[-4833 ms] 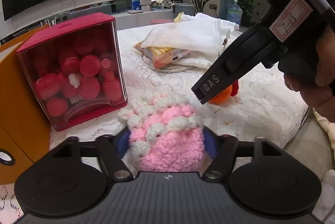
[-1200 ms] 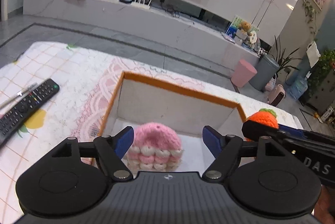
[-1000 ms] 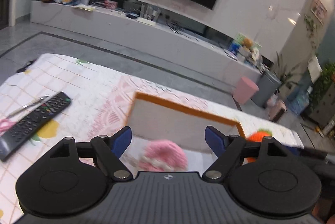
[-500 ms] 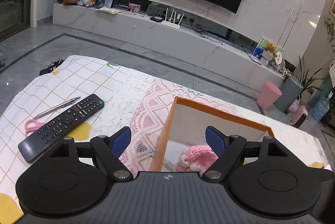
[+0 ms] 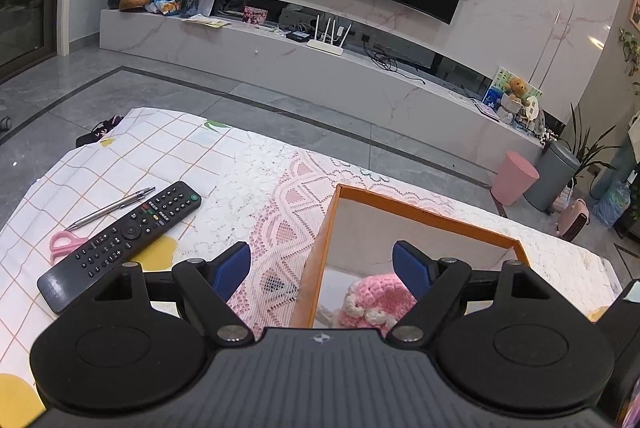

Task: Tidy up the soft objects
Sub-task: 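Open the left gripper to drop the pink pad into the box while the right gripper releases the fruit there, then move both tools back toward the white bags on the table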

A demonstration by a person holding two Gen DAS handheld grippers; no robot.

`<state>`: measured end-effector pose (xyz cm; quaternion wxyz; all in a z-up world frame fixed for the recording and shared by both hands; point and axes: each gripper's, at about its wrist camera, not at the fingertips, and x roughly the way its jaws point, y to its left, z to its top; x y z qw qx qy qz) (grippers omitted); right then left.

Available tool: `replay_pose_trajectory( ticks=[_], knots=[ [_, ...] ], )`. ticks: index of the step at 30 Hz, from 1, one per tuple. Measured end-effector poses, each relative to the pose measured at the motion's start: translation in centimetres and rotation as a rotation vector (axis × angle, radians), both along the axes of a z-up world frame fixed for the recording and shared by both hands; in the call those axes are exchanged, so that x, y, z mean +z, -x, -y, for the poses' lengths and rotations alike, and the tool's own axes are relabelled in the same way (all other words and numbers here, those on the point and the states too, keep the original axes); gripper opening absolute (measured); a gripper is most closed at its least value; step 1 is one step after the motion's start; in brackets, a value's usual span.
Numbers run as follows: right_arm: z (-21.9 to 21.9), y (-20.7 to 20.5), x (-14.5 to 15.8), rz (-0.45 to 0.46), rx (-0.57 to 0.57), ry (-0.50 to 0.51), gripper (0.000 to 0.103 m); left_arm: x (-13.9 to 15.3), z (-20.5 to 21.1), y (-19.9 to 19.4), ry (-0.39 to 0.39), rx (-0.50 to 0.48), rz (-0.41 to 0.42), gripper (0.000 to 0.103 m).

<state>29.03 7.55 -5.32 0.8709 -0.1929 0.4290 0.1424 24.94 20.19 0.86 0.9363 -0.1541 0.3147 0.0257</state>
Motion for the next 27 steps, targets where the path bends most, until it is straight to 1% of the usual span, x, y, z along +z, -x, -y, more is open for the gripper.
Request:
replay_pose_trajectory(
  ticks=[2,4,6,8,10,14,16,18,22,24,27],
  knots=[
    [-0.2,0.4,0.2,0.029,0.018,0.027,0.062,0.1,0.1,0.1,-0.010,-0.005,0.003,0.094],
    [-0.4,0.8,0.5,0.045,0.027,0.029,0.075,0.3,0.3,0.1,-0.022,-0.008,0.006,0.094],
    [-0.5,1.3,1.0,0.061,0.032,0.021,0.079,0.4,0.5,0.2,-0.037,-0.012,0.009,0.094],
    [-0.4,1.9,1.6,0.079,0.044,0.007,0.080,0.6,0.7,0.2,-0.050,-0.015,0.011,0.094],
    [-0.3,2.5,2.1,0.096,0.059,-0.006,0.084,0.9,0.9,0.4,-0.055,-0.016,0.012,0.094],
    [0.0,3.5,3.5,0.132,0.091,-0.011,0.085,1.9,1.3,1.0,-0.034,-0.032,0.041,0.094],
    [0.4,4.0,4.5,0.156,0.101,-0.018,0.088,2.6,1.6,1.5,-0.021,-0.048,0.064,0.094],
    [1.2,4.7,5.5,0.178,0.099,-0.040,0.090,3.2,2.3,1.9,-0.028,-0.065,0.087,0.094],
    [3.1,6.1,7.5,0.213,0.083,-0.089,0.090,4.0,4.0,2.4,-0.065,-0.098,0.121,0.094],
    [4.3,6.9,8.6,0.236,0.068,-0.104,0.090,4.4,4.7,2.7,-0.052,-0.110,0.129,0.095],
    [6.1,8.1,9.8,0.274,0.051,-0.101,0.090,4.8,5.6,2.9,-0.036,-0.127,0.118,0.095]
  ],
)
